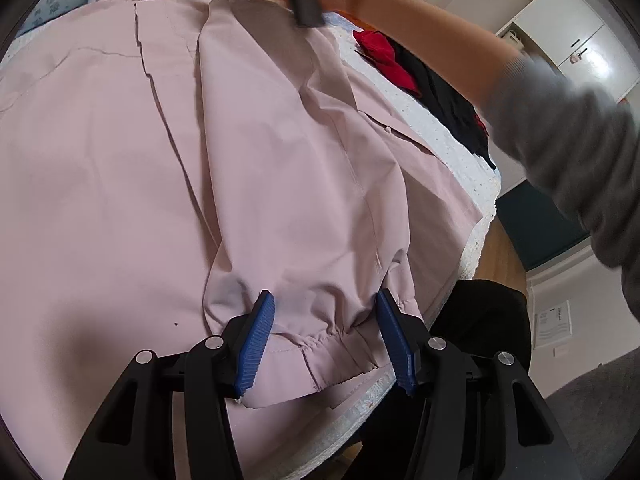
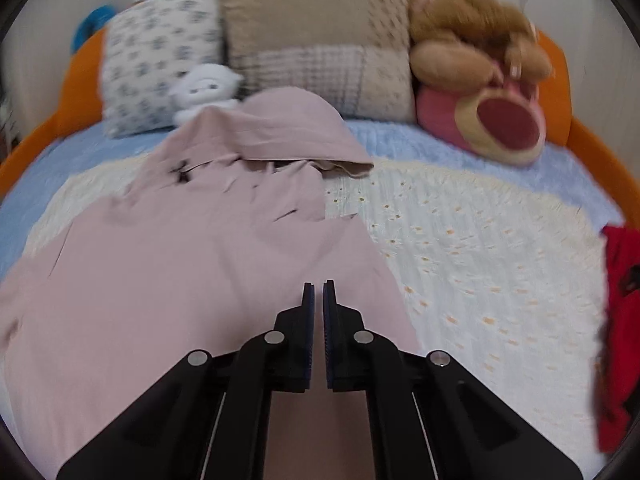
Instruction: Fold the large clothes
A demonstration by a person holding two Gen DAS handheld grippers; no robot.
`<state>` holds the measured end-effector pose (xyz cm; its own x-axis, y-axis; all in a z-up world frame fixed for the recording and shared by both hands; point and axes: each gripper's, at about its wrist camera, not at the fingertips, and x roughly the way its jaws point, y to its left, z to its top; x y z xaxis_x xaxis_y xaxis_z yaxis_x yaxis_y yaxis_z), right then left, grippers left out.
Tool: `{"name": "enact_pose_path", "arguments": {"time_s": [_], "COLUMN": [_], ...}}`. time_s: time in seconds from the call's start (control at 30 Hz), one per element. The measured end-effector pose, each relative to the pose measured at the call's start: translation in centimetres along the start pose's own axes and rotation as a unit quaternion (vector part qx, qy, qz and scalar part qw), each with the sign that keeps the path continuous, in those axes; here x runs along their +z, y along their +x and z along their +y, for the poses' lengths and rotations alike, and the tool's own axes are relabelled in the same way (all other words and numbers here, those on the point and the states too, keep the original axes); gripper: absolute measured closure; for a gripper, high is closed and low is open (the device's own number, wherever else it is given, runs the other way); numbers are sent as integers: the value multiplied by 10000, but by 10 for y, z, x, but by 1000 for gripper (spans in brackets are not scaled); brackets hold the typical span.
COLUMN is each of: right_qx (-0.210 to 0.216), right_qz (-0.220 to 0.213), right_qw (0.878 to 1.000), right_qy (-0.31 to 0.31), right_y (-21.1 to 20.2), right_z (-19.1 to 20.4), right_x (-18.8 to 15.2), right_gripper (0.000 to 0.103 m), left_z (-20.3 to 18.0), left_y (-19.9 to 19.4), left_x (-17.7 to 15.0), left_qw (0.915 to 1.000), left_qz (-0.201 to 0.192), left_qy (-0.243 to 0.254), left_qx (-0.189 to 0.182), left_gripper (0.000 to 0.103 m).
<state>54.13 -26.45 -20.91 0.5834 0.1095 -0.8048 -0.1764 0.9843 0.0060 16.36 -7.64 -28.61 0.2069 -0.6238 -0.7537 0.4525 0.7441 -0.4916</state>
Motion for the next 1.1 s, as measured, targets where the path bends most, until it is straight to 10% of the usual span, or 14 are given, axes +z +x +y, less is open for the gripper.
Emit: {"name": "enact_pose_path", "arguments": {"time_s": [0.2,0.37,0.4,0.47,0.6,0.87,1.1], "right_qx": [-497,-495,-283,-59,419,564,1044], "right_qz": [520,179,47,-247,-728,-1186,-881], "right_qw": [9969,9982,9993,9997,9932,9718,9659], "right_qy": [306,274,239,64,-812,-1956,-2198], "right_y": [74,57,38,2,-85,-177,-190], "right_z": [-8,1,5,18,72,164,220], "right_x": [-2,-1,0,1,-21,-54,-81], "right_gripper": [99,93,89,47,42,32,32], "left_z": [1,1,2,3,25,207,407], "left_y": [0,-11,-21,-55,-144,-306,-384], "left_x": [-3,1,3,6,8,-11,-53], "left_qw": [10000,9999,9996,9973,9870,9175,8304], "left_qz": [30,-74,-179,-609,-1541,-2117,-1302], "left_qy": [8,-116,-205,-339,-454,-2036,-3421], "left_qx": [-2,-34,-55,-211,84,2683,4201], "left_gripper": [47,47,47,43,24,17,22]}}
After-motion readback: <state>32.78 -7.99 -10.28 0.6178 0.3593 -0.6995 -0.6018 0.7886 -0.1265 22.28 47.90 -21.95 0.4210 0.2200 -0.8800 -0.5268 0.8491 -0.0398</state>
